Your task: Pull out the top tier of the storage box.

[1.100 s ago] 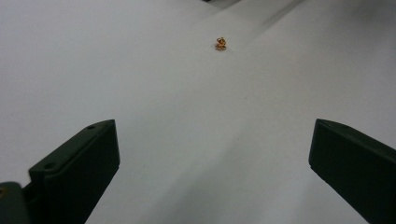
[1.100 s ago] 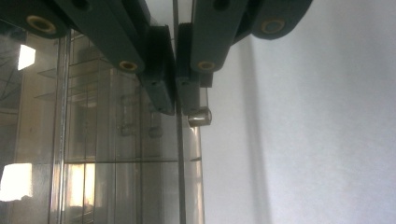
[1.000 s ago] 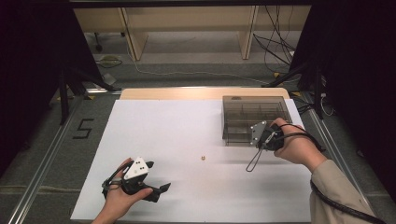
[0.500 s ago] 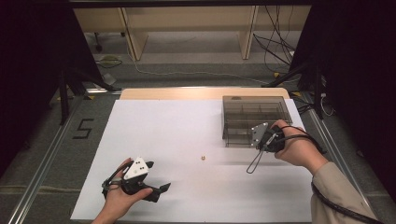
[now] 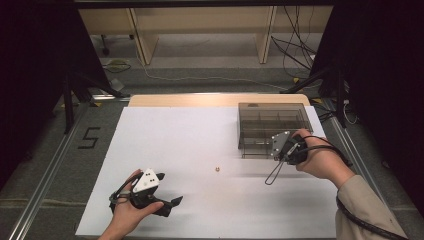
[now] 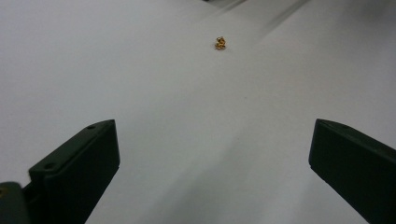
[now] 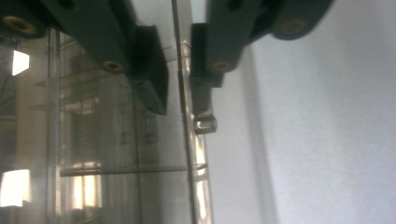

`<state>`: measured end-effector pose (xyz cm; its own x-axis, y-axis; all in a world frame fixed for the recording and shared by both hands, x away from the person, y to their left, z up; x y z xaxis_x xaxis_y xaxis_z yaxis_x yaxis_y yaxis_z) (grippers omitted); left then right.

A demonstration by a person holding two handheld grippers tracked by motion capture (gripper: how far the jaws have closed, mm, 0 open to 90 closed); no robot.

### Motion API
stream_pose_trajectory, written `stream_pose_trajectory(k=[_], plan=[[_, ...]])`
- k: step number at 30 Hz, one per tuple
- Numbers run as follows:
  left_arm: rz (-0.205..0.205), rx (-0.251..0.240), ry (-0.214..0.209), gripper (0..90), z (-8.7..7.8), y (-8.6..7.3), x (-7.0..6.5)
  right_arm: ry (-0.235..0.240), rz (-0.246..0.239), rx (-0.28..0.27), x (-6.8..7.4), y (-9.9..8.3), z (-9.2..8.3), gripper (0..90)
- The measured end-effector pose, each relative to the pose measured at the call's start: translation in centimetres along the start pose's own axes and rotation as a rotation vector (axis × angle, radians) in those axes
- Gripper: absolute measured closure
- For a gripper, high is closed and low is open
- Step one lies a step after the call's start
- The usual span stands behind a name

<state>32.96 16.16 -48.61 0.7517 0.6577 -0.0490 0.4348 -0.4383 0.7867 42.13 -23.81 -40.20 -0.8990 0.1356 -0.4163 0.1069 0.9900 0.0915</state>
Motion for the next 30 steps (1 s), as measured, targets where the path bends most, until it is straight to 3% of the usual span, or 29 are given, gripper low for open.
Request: stream_pose_trajectory(k=[2,6,11,13,14,16,19,24,30], plan=[[0.001,0.001,0.0,1.7,0.0,0.0,0.0,-0.015,0.032,-0.02,-0.1,-0.2,-0.1,67.4],[0.005,0.005,0.0,1.7,0.0,0.0,0.0,-0.017,0.149,-0.101,0.0,-0.2,-0.5,52.7],[0.006,0.005,0.001,1.7,0.0,0.0,0.0,0.004,0.278,-0.217,0.4,0.3,-0.5,34.5],[0.005,0.004,0.002,1.7,0.0,0.0,0.0,0.012,0.305,-0.248,0.6,0.5,-0.5,27.7],[0.005,0.004,0.001,1.7,0.0,0.0,0.0,0.018,0.279,-0.242,0.8,0.6,-0.6,22.1],[0.006,0.005,0.001,1.7,0.0,0.0,0.0,0.012,0.253,-0.254,1.2,0.8,-0.7,22.3],[0.006,0.003,0.002,1.7,0.0,0.0,0.0,-0.01,0.262,-0.296,1.5,1.1,-1.1,23.4],[0.007,0.003,0.003,1.7,0.0,0.0,0.0,-0.087,0.365,-0.375,2.0,1.5,-1.1,24.0],[0.003,0.001,0.005,1.7,0.0,0.0,0.0,-0.109,0.47,-0.502,3.7,2.7,-0.7,21.8]])
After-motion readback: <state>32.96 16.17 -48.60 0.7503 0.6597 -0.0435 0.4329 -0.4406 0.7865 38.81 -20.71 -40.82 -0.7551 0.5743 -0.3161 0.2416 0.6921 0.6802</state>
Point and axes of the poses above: each handheld gripper's, and its own axes: z roughly forward along the jaws, y roughly out of its top, x roughly to its left, the point moved 3 cm from there along z, roughly forward along the jaws, and after that the axes turned 4 degrees about x, right-handed, at the moved point
